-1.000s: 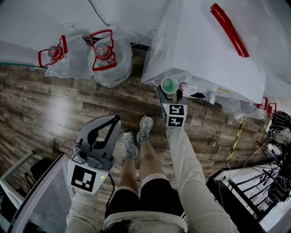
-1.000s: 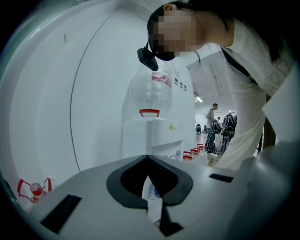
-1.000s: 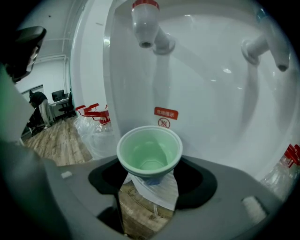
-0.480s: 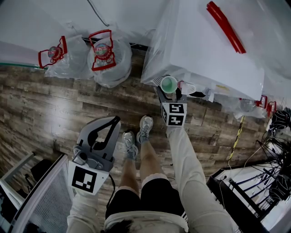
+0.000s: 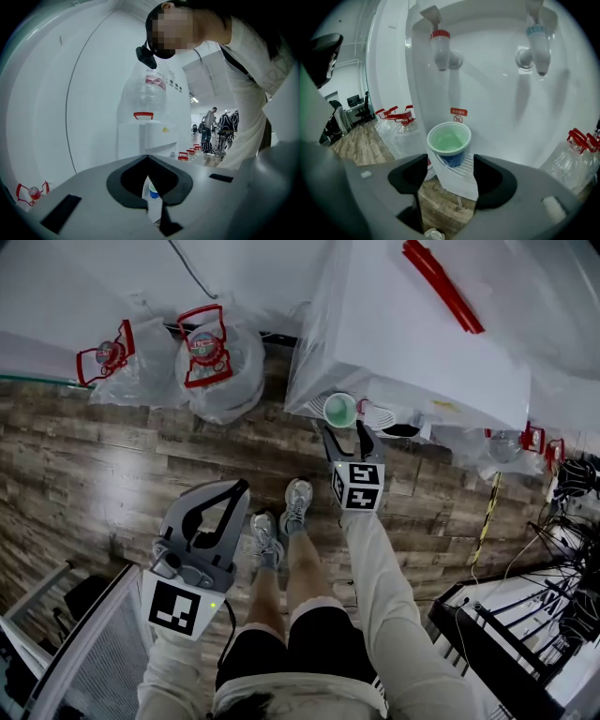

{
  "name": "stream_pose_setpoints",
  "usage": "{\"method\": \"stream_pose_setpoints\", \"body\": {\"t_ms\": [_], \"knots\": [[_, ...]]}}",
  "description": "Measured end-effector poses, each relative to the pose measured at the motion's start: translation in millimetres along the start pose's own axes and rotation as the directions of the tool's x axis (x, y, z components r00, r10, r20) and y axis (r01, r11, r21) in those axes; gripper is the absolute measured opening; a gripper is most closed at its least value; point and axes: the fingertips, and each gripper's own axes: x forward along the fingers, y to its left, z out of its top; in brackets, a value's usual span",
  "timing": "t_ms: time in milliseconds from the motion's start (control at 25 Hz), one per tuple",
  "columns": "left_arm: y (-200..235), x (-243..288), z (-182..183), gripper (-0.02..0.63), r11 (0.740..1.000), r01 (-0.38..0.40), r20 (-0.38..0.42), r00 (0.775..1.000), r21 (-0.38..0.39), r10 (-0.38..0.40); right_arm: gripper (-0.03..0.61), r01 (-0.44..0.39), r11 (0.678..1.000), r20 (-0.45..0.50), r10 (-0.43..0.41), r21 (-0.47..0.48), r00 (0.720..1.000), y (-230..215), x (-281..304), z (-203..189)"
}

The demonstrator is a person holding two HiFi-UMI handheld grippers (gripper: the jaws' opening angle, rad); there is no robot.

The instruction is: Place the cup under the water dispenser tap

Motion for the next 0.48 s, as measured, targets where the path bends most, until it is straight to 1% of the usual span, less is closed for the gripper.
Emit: {"method": "stream_pose_setpoints", "body": {"t_ms": [80,160,240,320,360,480], "knots": [[-2.4,-0.4,4.2,0.005,1.0,0.006,0.005,1.0,0.006,-0.006,0.31,-0.003,1.0,0.011,0.003,0.018,1.0,2.4,-10.7,2.5],[-3.9,-1.6,8.5,0.005,1.0,0.012,0.009,1.0,0.011,-0.012,0.26,0.0,1.0,0.03,0.0,0.022,1.0,5.3,-22.0,8.0],[-5.3,-3.5,12.8,0.005,1.0,0.018,0.013,1.0,0.018,-0.018,0.16,0.013,1.0,0.056,-0.014,0.015,0.998,7.3,-33.3,15.9],[-7.4,-5.7,17.4,0.005,0.999,0.022,0.02,1.0,0.024,-0.023,0.04,0.019,1.0,0.082,-0.02,0.014,0.996,9.7,-43.6,24.3],[-8.3,-6.8,19.7,0.005,0.999,0.023,0.025,0.999,0.025,-0.024,0.009,0.014,1.0,0.094,-0.015,0.019,0.995,11.8,-48.2,28.3],[-10.2,-9.7,25.1,0.005,0.999,0.028,0.035,0.999,0.023,-0.029,0.009,0.002,1.0,0.118,-0.004,0.014,0.993,18.9,-61.2,39.5]]}}
